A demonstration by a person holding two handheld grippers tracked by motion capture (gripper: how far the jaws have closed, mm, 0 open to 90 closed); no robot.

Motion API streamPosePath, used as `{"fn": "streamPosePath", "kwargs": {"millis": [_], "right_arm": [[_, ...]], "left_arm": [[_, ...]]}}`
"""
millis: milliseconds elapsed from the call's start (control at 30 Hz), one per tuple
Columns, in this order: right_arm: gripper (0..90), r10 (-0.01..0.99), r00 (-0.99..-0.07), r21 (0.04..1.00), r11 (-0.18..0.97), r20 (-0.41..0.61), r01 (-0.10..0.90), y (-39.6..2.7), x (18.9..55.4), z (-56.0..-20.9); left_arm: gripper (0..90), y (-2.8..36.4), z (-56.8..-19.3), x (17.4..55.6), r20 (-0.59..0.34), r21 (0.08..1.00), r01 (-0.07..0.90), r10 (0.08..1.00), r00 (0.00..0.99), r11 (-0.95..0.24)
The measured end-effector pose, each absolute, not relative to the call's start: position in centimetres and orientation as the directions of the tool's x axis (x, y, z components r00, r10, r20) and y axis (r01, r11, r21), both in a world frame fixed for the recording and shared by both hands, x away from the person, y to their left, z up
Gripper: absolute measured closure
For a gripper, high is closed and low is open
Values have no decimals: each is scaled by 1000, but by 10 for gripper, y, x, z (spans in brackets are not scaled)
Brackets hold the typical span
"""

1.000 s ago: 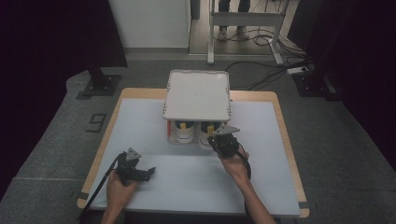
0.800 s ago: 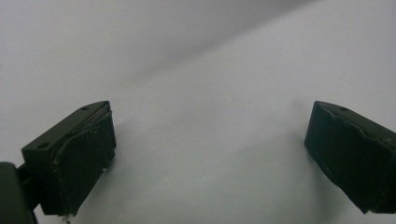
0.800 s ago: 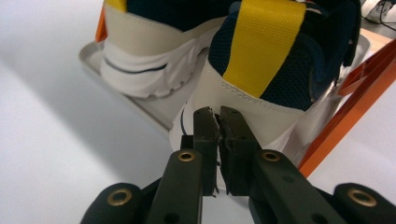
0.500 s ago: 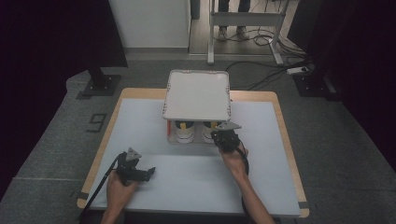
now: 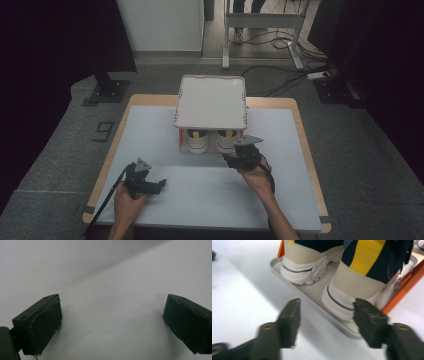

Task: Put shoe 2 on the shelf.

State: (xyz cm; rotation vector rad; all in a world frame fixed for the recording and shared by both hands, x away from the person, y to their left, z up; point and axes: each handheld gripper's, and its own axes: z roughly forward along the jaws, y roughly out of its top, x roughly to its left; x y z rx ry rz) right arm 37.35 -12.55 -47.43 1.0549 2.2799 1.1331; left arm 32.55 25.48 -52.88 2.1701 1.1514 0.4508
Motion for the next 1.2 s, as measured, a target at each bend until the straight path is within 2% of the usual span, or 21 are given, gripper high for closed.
{"fn": "streamPosePath", "kwargs": {"millis": [100, 133, 167, 300, 333, 400, 633, 867, 1200], "right_arm": [[211, 763, -646, 796, 398, -11, 457, -135, 364, -471], [211, 763, -646, 796, 398, -11, 457, -135, 364, -471], [143, 771, -637, 795, 391, -9, 463, -145, 356, -469], [113, 787, -616, 788, 393, -22, 474, -160, 346, -469], [61, 801, -599, 787, 385, -25, 482, -171, 340, -472], [33, 816, -577, 787, 369, -20, 494, -183, 335, -475], [0, 849, -529, 779, 338, -10, 528, -212, 322, -495], [0, 882, -472, 728, 329, -9, 602, -234, 317, -533], [0, 880, -475, 720, 327, 4, 612, -236, 317, -537]], "left_arm": [[21, 255, -529, 325, 5, 672, 613, 830, 558, -416], [21, 255, -529, 326, 3, 672, 614, 830, 557, -415], [21, 255, -529, 326, 4, 672, 614, 830, 557, -415], [21, 255, -529, 326, 3, 672, 614, 831, 557, -414], [21, 255, -529, 326, 3, 672, 614, 831, 556, -414], [21, 255, -529, 326, 2, 672, 615, 831, 556, -413], [21, 255, -529, 326, 2, 672, 615, 831, 556, -413], [21, 255, -529, 326, 2, 671, 615, 831, 556, -414], [23, 255, -529, 325, 4, 672, 613, 831, 557, -414]]}}
